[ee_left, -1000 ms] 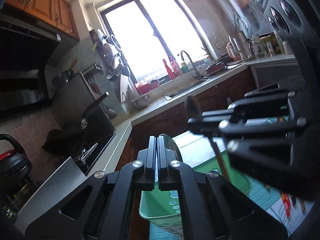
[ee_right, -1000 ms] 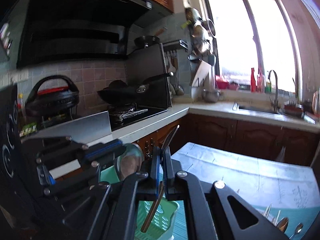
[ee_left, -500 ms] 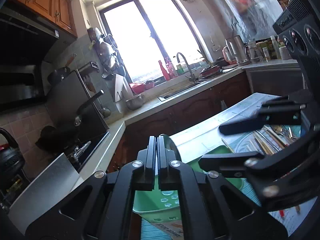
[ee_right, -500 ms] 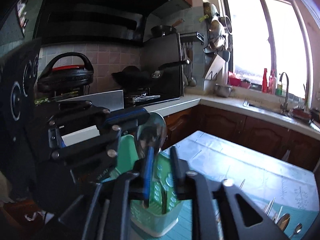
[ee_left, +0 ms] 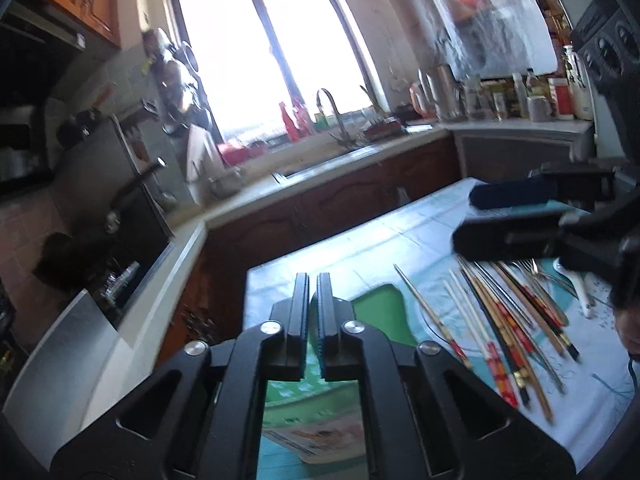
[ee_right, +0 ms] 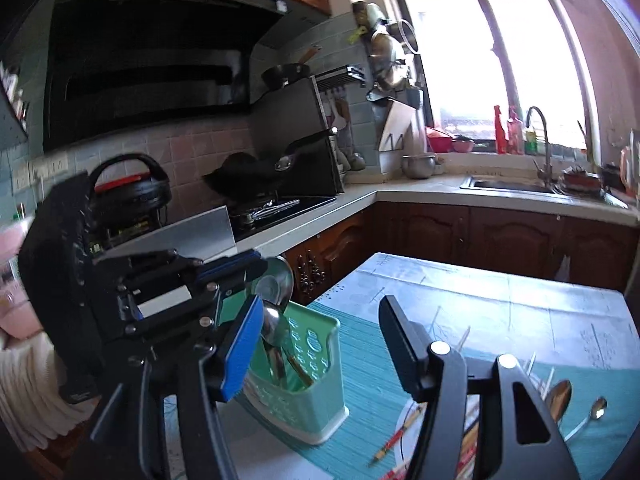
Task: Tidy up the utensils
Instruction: 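Lower both spoons into the green holder and open both grippers, then move both grippers back over the remaining utensils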
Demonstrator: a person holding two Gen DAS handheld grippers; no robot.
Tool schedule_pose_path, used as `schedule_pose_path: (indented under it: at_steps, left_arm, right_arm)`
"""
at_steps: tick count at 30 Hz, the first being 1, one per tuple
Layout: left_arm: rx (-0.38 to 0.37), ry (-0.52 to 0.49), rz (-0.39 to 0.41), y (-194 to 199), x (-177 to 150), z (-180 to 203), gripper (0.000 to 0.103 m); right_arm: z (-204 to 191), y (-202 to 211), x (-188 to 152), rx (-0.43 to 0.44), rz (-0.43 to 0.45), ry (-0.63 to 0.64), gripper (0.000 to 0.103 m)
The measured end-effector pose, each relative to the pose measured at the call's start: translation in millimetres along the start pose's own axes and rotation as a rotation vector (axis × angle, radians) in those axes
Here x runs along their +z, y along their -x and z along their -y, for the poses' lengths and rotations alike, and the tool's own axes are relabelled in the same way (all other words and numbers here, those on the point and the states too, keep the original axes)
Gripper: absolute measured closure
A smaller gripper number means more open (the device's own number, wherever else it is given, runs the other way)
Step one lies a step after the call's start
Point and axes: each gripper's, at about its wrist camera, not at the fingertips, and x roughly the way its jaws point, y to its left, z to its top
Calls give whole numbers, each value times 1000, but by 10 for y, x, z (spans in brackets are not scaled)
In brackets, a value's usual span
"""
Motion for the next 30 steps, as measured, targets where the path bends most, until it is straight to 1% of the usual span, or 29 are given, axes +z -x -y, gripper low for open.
schedule_pose_path:
  at_steps: [1, 2, 3, 4, 8, 12, 16, 21, 24, 27, 30]
  left_arm:
    - [-8, 3, -18, -19, -9, 18, 81]
    - [-9, 8, -33, -39, -22, 31, 71]
    - [-4, 15, -43, -53, -36, 40, 53]
    - [2, 20, -42, -56, -47, 49, 48]
    - [-3, 67, -27, 22, -15, 40, 48]
    - [16, 118, -10, 192, 86, 26, 48]
    - [13, 183, -18, 376, 224, 37, 48]
    - [1, 235, -51, 607, 358, 212, 48]
    - [-24, 255, -69, 736, 436, 365, 47]
    - [-49, 279, -97, 816, 506, 528, 47]
    - [-103, 316, -129, 885, 585, 701, 47]
  right_arm:
    - [17, 51, -3, -5, 2, -10, 43]
    - [29, 92, -8, -7, 6, -14, 43]
    - [42, 134, -4, -15, 10, -16, 43]
    - [51, 184, -4, -21, 17, -18, 43]
    - [103, 324, 11, -46, 31, -28, 43]
    - [196, 475, 35, -62, 24, -63, 43]
    - [257, 651, 58, -93, -3, -87, 43]
    - [323, 893, 62, -125, -59, -126, 43]
    - [386, 1031, 61, -138, -98, -158, 43]
    - [434, 1185, 43, -172, -124, -173, 43]
    - [487, 1316, 20, -206, -156, -185, 43]
